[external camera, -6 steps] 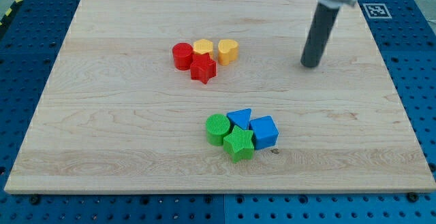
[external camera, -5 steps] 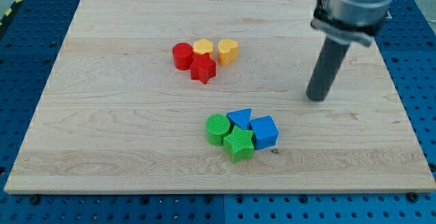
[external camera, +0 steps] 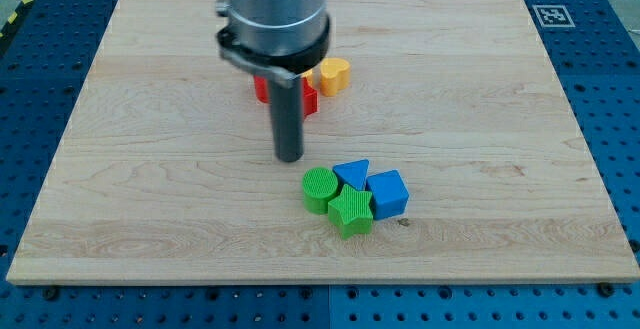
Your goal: Nudge the group of blocks right a bit
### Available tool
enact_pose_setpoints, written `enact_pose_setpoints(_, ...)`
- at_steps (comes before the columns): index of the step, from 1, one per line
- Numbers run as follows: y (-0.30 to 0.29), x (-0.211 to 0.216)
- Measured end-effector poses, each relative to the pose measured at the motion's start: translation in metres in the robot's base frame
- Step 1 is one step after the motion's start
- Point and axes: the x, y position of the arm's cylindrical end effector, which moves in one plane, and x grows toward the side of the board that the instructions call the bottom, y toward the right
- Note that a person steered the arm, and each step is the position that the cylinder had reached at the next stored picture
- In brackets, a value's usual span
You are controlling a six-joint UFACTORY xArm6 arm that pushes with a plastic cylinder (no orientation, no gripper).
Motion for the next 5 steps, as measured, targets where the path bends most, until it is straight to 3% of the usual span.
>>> enact_pose_setpoints(1,-0.018,0.047)
enact_pose_setpoints(2,-0.018,0.056)
enact_pose_setpoints(4,0.052,0.067)
enact_pose_setpoints(5,0.047,0.066)
